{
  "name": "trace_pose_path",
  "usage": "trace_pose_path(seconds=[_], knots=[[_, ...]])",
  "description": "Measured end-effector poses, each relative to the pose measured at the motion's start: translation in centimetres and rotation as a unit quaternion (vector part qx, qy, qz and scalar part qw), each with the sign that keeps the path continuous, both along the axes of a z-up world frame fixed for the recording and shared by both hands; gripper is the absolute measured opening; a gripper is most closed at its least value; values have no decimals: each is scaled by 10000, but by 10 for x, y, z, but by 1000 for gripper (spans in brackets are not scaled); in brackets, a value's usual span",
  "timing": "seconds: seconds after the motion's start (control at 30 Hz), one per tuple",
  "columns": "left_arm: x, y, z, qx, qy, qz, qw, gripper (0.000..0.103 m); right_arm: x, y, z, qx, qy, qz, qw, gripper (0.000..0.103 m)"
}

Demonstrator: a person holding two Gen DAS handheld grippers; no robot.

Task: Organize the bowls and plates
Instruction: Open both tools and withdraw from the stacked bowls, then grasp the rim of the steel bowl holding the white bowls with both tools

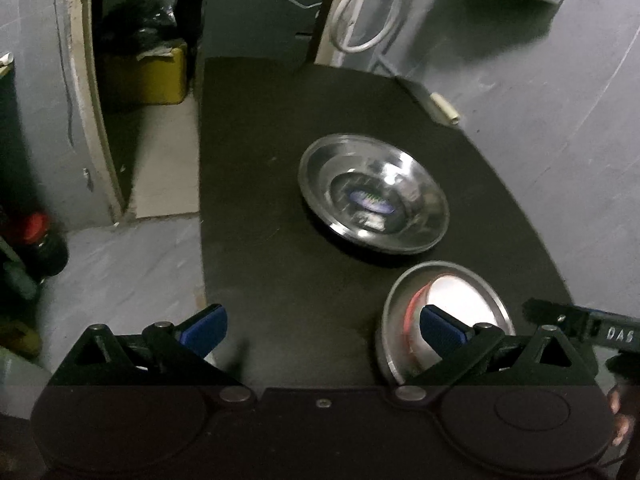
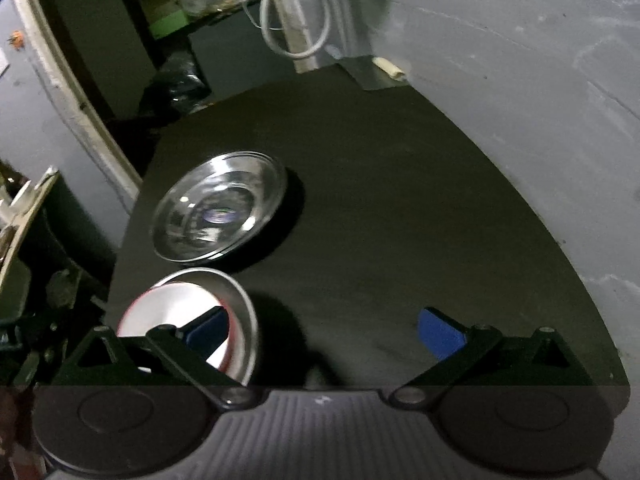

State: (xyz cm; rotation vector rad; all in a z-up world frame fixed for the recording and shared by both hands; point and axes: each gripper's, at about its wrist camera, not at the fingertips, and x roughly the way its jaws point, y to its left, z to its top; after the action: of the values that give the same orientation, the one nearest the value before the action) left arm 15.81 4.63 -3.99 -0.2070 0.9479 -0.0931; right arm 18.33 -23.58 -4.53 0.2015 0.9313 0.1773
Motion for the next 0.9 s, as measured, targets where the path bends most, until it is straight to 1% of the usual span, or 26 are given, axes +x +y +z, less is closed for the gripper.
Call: trace_pose_path(seconds=[0.23,0.4,0.77,0.9], knots=[[0,-2,-4,88,129,-66,9999,102,3,2,-6,-102,179,64,9998,103],[1,-12,-9,352,289,-163,9988,102,4,6,-10,-421,286,171,9986,103],[6,-28,-15,778,436,-378,9953,102,3,14,-8,-759,150,534,9956,103],[7,-34,-16,975,435,-433,9933,102,4,16,-9,-791,138,616,9949,103]])
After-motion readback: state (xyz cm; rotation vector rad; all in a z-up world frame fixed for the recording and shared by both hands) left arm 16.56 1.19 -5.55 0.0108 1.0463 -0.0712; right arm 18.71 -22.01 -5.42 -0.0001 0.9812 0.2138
